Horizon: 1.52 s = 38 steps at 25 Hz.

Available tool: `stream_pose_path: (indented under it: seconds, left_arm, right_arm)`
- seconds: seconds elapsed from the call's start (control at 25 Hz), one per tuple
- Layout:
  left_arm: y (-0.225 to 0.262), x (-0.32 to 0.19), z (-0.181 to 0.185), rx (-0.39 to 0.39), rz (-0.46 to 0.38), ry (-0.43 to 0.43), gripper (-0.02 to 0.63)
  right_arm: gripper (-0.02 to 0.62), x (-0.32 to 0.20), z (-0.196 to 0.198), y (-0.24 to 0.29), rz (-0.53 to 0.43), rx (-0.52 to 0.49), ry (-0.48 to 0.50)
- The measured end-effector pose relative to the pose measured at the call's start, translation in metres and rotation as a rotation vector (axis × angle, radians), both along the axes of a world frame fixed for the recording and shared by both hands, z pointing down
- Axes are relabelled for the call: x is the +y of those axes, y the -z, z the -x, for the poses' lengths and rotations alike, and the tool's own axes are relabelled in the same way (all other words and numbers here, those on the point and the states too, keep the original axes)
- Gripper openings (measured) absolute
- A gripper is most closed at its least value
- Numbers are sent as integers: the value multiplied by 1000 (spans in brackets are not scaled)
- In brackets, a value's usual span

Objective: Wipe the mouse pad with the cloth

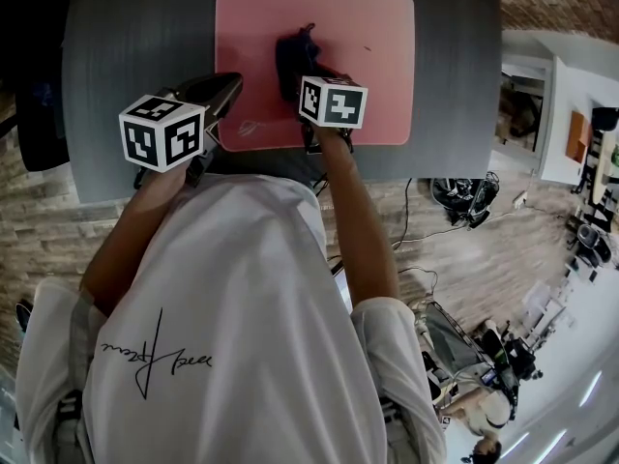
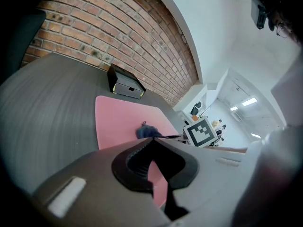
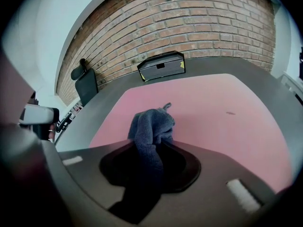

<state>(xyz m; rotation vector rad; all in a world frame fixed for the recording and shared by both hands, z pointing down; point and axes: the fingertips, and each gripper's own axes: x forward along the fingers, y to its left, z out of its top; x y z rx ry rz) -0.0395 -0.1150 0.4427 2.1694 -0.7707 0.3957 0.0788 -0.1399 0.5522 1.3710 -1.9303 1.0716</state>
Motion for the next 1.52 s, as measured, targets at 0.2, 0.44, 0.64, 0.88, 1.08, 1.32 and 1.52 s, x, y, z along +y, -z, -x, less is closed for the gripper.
stream_pose_path:
  seconds: [0.2, 0.44, 0.64, 0.88, 1.08, 1.32, 1.52]
  left_arm:
    - [2, 1, 0, 3, 0, 4, 12]
    - [1, 0, -1, 8, 5, -3, 12]
    - [0, 1, -1, 8, 7, -5, 12]
    - [-2, 1, -2, 6, 11, -8, 12]
    - [-2, 1, -2, 3, 15, -9, 12]
    - [-4, 0, -2, -1, 22, -8, 12]
    - [-6, 1, -2, -1, 30, -8, 12]
  right_arm:
    - [104, 1, -12, 1, 7, -9, -22]
    - [104, 1, -30, -1, 10, -1, -47]
    - [104, 2, -48, 0, 11, 5, -84]
    - [106, 5, -66, -1, 6, 18, -115]
    - [107, 5, -85, 0, 6, 25, -141]
    - [107, 7, -102, 0, 6, 36, -169]
    - [109, 10, -118, 0, 13, 53, -179]
